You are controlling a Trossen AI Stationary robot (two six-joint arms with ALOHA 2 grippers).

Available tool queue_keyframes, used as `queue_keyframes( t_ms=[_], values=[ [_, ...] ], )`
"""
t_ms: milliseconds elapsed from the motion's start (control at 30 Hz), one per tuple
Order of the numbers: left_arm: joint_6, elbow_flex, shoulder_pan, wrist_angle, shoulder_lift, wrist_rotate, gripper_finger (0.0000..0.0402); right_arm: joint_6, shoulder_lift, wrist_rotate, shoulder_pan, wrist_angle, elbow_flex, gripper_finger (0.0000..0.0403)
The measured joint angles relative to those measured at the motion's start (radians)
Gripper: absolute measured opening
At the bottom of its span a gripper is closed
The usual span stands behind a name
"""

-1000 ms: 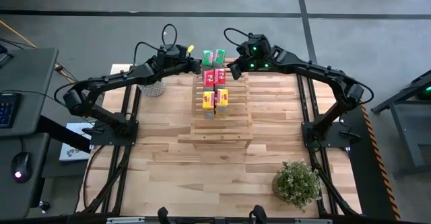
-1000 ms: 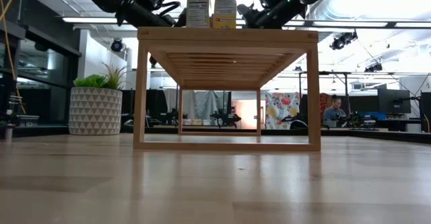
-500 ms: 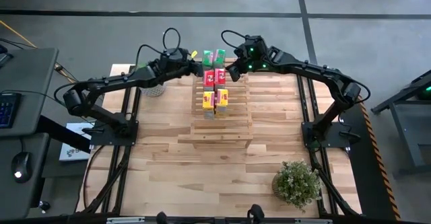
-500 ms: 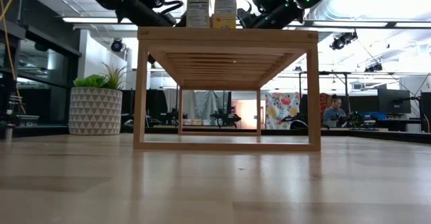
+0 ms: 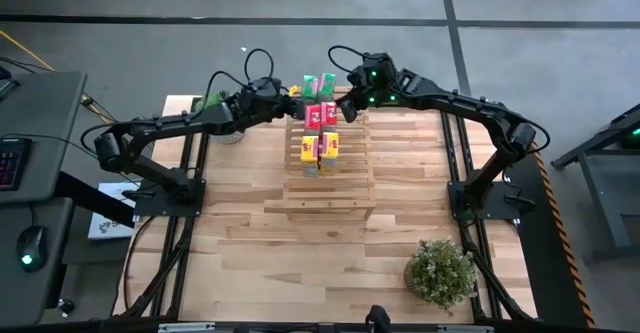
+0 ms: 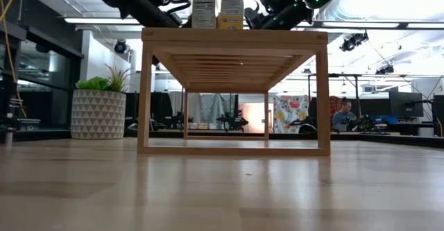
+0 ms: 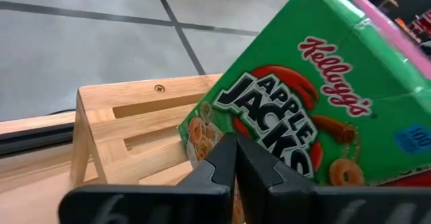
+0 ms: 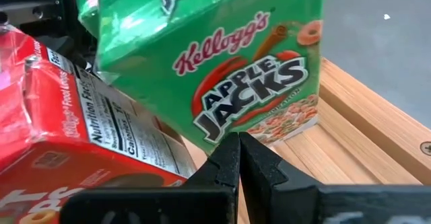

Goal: Stack cereal on shelf
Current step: Adjust the cereal boxes on the shelf

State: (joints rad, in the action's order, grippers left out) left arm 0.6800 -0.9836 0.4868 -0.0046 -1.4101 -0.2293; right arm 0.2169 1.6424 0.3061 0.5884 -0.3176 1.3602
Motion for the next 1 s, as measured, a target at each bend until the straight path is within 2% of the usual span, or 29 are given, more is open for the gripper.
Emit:
queue_keyframes(
  t_ms=[233,500,600,767,1000],
  values=[
    [-0.002,0.0,-0.017,0.003,0.0,-0.03,0.0,-0.016,0.0,0.0,0.001,0.0,0.0,0.0],
    [-0.089,0.001,0.035,0.003,0.048,0.051,0.0,-0.016,0.0,0.0,0.002,0.0,0.0,0.0],
    [-0.127,0.001,0.07,0.003,0.063,0.136,0.0,-0.016,0.0,0.001,0.002,0.0,0.0,0.0],
    [-0.204,0.001,0.144,0.003,0.066,0.369,0.0,-0.017,0.0,0.015,0.002,0.0,0.0,0.0],
    [-0.245,0.001,0.213,0.026,0.066,0.626,0.0,-0.017,0.0,0.039,0.002,0.0,0.0,0.0]
  ],
)
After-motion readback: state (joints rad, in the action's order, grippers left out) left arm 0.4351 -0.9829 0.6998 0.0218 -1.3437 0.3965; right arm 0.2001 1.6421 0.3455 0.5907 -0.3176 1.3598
